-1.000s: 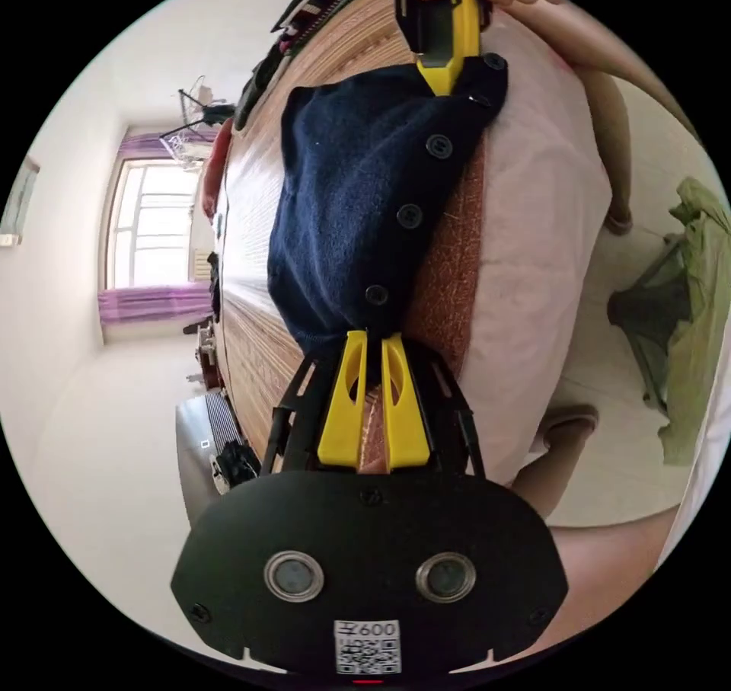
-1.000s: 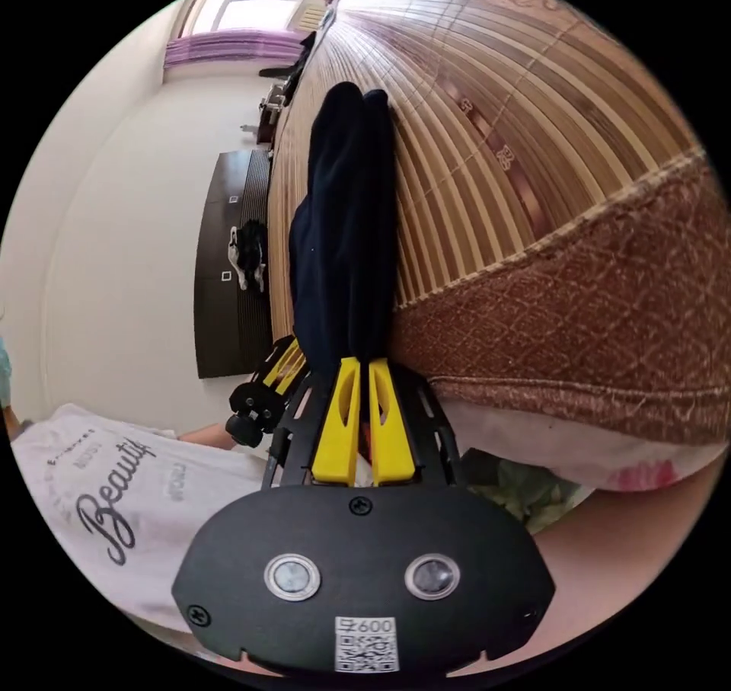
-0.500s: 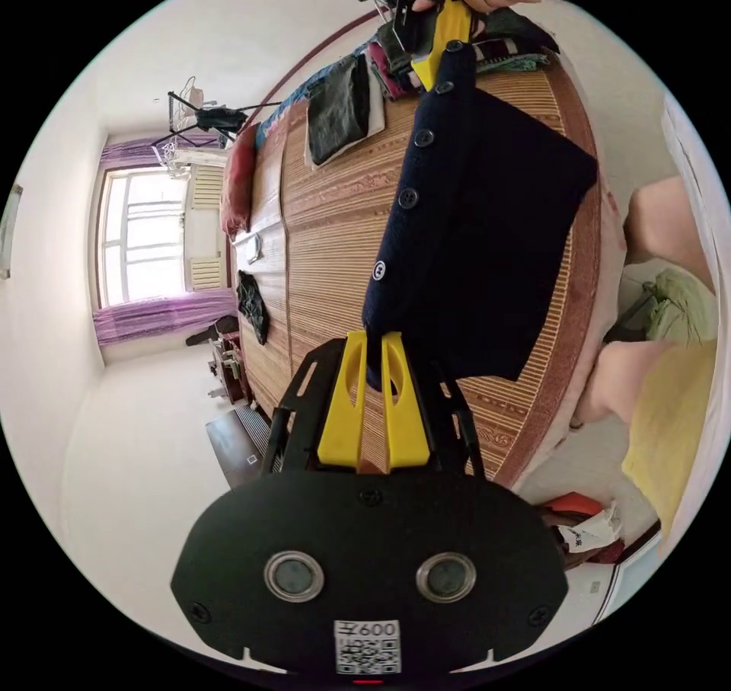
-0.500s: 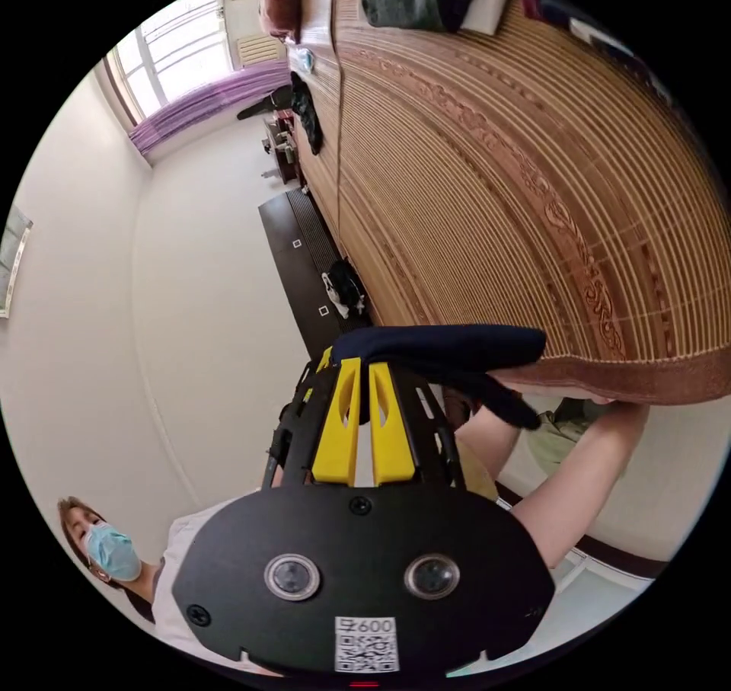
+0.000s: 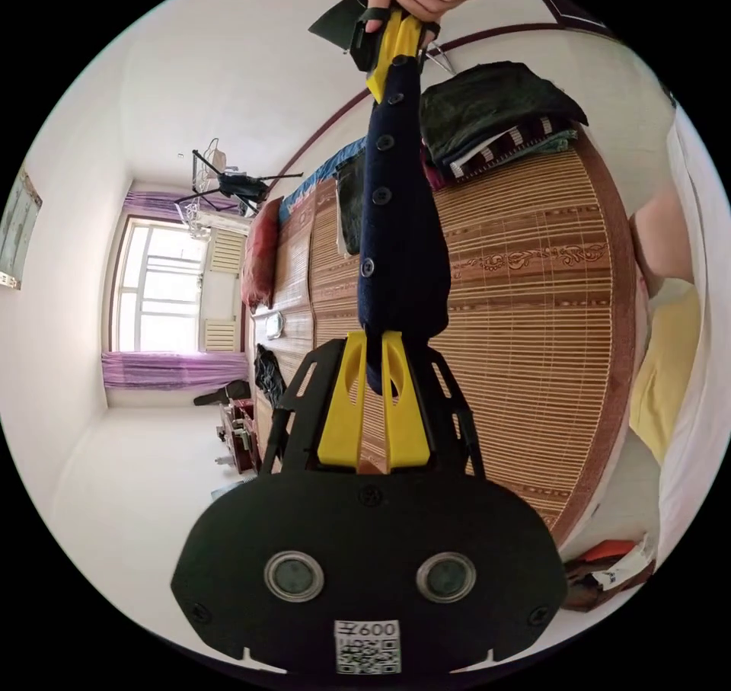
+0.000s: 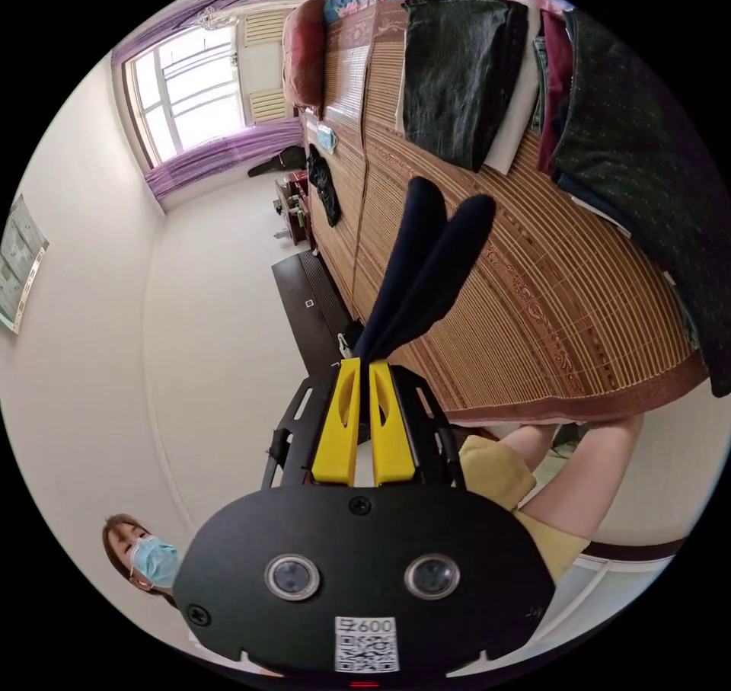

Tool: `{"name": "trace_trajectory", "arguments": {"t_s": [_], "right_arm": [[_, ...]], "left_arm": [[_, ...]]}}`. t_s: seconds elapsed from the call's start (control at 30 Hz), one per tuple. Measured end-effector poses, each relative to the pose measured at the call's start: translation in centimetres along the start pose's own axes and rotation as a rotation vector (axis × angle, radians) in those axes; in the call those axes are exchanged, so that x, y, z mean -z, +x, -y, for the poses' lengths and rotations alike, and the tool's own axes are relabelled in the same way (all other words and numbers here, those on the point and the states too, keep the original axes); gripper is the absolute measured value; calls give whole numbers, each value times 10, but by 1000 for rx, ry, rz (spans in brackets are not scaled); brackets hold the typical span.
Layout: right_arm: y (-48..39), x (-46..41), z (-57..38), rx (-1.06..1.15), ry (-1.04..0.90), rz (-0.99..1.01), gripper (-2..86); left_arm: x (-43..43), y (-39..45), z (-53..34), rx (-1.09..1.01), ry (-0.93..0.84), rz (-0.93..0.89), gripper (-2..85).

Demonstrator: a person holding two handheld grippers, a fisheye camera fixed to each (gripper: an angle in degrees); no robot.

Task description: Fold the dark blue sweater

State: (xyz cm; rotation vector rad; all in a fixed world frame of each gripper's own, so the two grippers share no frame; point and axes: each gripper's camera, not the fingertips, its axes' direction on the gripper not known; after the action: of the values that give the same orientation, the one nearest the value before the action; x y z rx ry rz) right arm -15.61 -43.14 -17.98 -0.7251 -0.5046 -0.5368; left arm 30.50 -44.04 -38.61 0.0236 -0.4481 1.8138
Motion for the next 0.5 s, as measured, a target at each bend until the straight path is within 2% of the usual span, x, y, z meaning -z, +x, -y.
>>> {"name": "trace_trajectory", "arguments": {"t_s": [0.23, 0.5], "right_arm": [[5, 57, 72, -29, -85, -8, -8], [-32, 133, 180, 37, -212, 12, -9]], "left_arm": [[33, -43, 38, 30, -46, -41, 28], [56, -101, 146, 155, -259, -71, 29]]}}
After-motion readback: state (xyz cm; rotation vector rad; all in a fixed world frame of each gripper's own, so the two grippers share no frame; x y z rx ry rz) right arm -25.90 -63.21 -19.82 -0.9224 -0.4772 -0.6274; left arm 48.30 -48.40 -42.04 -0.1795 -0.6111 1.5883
